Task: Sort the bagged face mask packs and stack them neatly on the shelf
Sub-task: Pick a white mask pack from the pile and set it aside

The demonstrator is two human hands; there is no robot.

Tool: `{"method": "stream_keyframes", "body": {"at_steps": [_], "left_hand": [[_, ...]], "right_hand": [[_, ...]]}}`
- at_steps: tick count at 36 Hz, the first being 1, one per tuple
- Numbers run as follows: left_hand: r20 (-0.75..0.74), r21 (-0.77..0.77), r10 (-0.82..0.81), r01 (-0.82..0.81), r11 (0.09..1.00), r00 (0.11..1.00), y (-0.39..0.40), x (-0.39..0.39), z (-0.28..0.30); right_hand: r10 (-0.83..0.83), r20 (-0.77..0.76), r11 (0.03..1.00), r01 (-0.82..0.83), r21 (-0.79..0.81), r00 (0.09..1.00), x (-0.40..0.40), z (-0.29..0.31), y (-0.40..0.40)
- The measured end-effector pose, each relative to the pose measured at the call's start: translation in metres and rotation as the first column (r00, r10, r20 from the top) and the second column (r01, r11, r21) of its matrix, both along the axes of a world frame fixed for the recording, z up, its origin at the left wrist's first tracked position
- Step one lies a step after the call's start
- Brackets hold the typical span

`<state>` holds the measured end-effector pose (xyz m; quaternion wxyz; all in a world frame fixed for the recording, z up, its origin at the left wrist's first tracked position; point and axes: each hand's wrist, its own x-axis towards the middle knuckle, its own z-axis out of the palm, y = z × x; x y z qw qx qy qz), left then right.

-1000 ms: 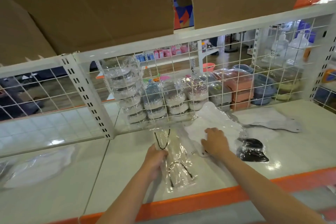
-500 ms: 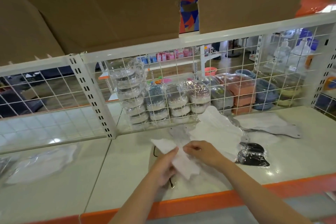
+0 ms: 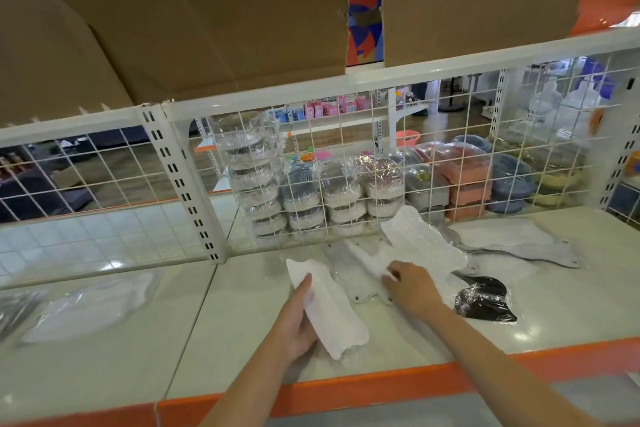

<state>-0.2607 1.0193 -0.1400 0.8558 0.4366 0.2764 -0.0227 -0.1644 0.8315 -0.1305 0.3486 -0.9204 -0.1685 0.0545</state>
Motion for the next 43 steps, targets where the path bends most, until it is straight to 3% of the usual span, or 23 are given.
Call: {"method": "stream_keyframes", "body": {"at_steps": [2, 4, 5, 6, 8, 10, 13, 17, 25, 27, 30, 32, 34, 36, 38, 40, 43], "left_hand": [[0.050, -0.004, -0.100, 0.100, 0.995, 0.994, -0.006, 0.001, 0.003], [0.067, 0.040, -0.152, 0.149, 0.988, 0.986, -0.011, 0.001, 0.005], [0.076, 0.066, -0.149, 0.144, 0.987, 0.986, -0.012, 0.001, 0.006], [0.085, 0.091, -0.118, 0.111, 0.990, 0.989, -0.013, 0.001, 0.006], [0.078, 0.135, -0.039, 0.028, 0.990, 0.996, -0.012, 0.000, 0.007], [0.062, 0.162, 0.013, -0.023, 0.987, 0.998, -0.010, -0.003, 0.011], [0.047, 0.174, 0.024, -0.032, 0.984, 0.999, -0.004, -0.003, 0.013], [0.049, 0.153, 0.025, -0.032, 0.988, 0.999, -0.002, -0.006, 0.016], [-0.022, 0.127, 0.066, -0.062, 0.990, 0.998, 0.000, -0.003, 0.013], [-0.051, 0.089, 0.093, -0.088, 0.992, 0.994, -0.001, -0.002, 0.008], [-0.037, 0.027, 0.035, -0.034, 0.999, 0.999, -0.005, -0.001, 0.007], [-0.002, 0.034, -0.041, 0.041, 0.999, 0.999, -0.011, -0.002, 0.010], [0.031, 0.089, -0.049, 0.046, 0.995, 0.998, -0.014, -0.003, 0.009], [0.036, 0.162, 0.001, -0.007, 0.987, 0.999, -0.010, -0.002, 0.005], [0.023, 0.210, 0.037, -0.041, 0.977, 0.999, -0.006, -0.003, 0.002], [0.033, 0.207, 0.037, -0.043, 0.977, 0.999, -0.002, -0.006, 0.004], [0.055, 0.206, 0.023, -0.034, 0.978, 0.998, 0.004, -0.010, 0.006]], "right_hand": [[0.210, -0.168, 0.969, -0.183, 0.164, 0.963, -0.015, 0.009, 0.014], [0.410, -0.383, 0.896, -0.287, 0.339, 0.828, -0.027, 0.015, 0.025], [0.449, -0.421, 0.878, -0.300, 0.374, 0.788, -0.029, 0.016, 0.026], [0.432, -0.409, 0.887, -0.296, 0.354, 0.804, -0.027, 0.015, 0.027], [0.310, -0.281, 0.938, -0.245, 0.245, 0.908, -0.014, 0.010, 0.023], [0.159, -0.133, 0.987, -0.159, 0.010, 0.978, 0.005, 0.002, 0.012], [-0.020, 0.050, 0.913, 0.038, -0.406, 0.999, 0.028, -0.013, -0.012], [-0.108, 0.122, 0.855, 0.155, -0.496, 0.987, 0.030, -0.019, -0.035], [-0.149, -0.015, 0.964, 0.142, -0.227, 0.989, 0.018, -0.009, -0.021], [-0.136, -0.014, 0.986, 0.134, -0.099, 0.991, 0.009, -0.007, -0.011], [0.076, -0.085, 0.990, -0.065, 0.123, 0.993, -0.009, -0.001, 0.005], [0.338, -0.236, 0.929, -0.283, 0.240, 0.911, -0.022, 0.007, 0.014], [0.450, -0.322, 0.884, -0.364, 0.293, 0.833, -0.027, 0.009, 0.020], [0.309, -0.253, 0.938, -0.251, 0.239, 0.917, -0.020, 0.006, 0.023], [0.054, -0.108, 0.999, -0.054, 0.005, 0.993, -0.008, -0.002, 0.020], [-0.060, 0.025, 0.944, 0.065, -0.324, 0.998, 0.001, -0.007, 0.007], [-0.067, 0.074, 0.879, 0.094, -0.467, 0.995, 0.008, -0.016, -0.011]]}}
